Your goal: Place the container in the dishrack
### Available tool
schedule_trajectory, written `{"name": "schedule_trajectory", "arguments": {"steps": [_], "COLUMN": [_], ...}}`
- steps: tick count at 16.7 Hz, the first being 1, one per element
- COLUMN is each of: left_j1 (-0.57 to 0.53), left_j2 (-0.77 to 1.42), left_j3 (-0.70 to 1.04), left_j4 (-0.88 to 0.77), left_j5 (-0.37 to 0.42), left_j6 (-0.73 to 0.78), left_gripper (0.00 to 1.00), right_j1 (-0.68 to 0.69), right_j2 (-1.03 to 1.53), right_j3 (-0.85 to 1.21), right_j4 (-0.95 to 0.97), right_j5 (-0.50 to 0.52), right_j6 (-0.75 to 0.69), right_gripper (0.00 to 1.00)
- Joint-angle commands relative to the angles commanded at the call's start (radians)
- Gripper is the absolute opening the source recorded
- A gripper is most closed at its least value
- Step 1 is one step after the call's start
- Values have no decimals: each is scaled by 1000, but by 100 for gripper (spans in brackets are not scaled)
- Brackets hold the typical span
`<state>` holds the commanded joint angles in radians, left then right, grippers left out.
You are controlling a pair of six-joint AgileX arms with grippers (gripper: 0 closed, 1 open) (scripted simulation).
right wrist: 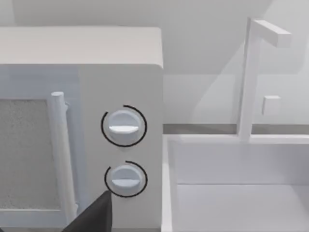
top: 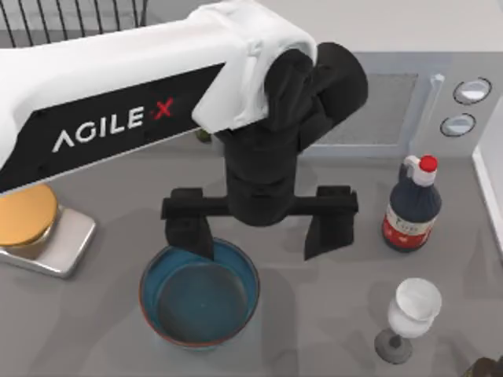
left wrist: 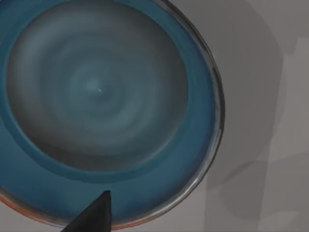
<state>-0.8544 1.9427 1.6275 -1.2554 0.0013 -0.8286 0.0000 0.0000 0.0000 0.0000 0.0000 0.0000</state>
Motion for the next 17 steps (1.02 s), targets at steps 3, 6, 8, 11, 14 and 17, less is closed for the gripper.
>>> {"name": "schedule_trajectory", "arguments": {"steps": [3, 6, 8, 11, 14, 17], "left_j1": [5, 4, 4, 4, 3, 3], "left_j2": [-3, 8, 29, 69, 96, 99], "left_j3": [-3, -37, -93, -195, -263, -269], "left_j4": [3, 42, 119, 276, 360, 367], "left_j5": [0, 0, 0, 0, 1, 1], "left_j6": [1, 3, 4, 5, 4, 4], "left_gripper": [100, 100, 100, 100, 100, 100], "right_j1": [0, 0, 0, 0, 0, 0], "right_j2": [0, 0, 0, 0, 0, 0], "right_j3": [0, 0, 0, 0, 0, 0], "right_j4": [0, 0, 0, 0, 0, 0], "right_j5": [0, 0, 0, 0, 0, 0], "right_j6": [0, 0, 0, 0, 0, 0], "right_gripper": [100, 100, 100, 100, 100, 100]}}
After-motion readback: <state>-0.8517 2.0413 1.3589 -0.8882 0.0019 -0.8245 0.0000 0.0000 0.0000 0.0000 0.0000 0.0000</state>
